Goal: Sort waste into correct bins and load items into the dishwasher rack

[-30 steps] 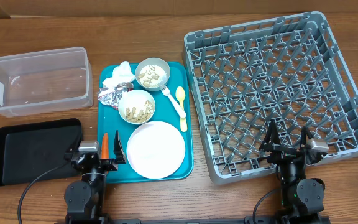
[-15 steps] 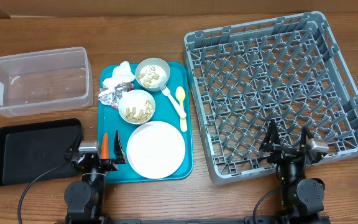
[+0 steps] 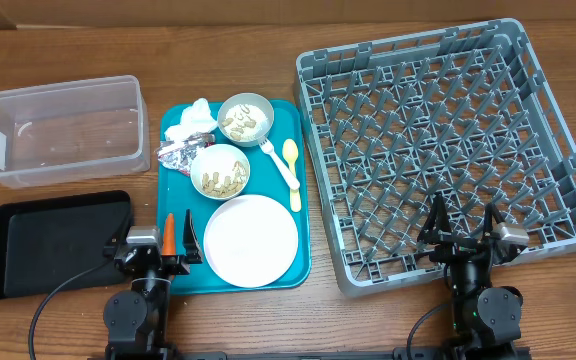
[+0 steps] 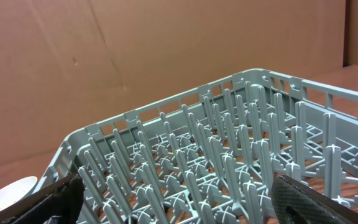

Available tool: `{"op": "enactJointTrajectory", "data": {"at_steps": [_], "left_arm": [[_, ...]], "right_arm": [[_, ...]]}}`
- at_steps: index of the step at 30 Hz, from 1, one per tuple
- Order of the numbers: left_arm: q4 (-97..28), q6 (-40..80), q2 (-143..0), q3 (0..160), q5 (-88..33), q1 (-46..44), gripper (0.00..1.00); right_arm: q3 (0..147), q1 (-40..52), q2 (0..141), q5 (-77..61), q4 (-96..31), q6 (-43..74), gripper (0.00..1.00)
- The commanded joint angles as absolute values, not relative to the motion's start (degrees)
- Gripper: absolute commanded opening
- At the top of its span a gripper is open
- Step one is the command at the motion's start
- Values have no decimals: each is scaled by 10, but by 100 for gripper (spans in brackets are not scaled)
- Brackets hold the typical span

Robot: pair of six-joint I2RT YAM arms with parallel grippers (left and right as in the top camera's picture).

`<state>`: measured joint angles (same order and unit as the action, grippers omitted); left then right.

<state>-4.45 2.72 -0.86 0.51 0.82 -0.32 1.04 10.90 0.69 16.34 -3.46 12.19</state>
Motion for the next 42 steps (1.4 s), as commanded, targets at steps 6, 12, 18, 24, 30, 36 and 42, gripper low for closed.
{"op": "enactJointTrajectory", "data": {"at_steps": [6, 12, 18, 24, 30, 36, 42], "left_arm": [[-44, 17, -5, 3, 4, 0, 100], [-44, 17, -5, 3, 4, 0, 100], [-44, 17, -5, 3, 4, 0, 100], [-44, 17, -5, 3, 4, 0, 100], [-44, 17, -5, 3, 4, 0, 100], [-44, 17, -5, 3, 4, 0, 100], [-44, 17, -5, 3, 4, 0, 100]], "right_arm": [[5, 107, 3, 165, -31, 123, 100], [5, 107, 3, 164, -28, 124, 100], [60, 108, 3, 106, -46, 124, 100], [225, 108, 29, 54, -180, 128, 100], [411, 108, 137, -6, -340, 185, 100], [590, 108, 315, -135, -509, 187, 100], [728, 107, 468, -243, -641, 189, 100]]}}
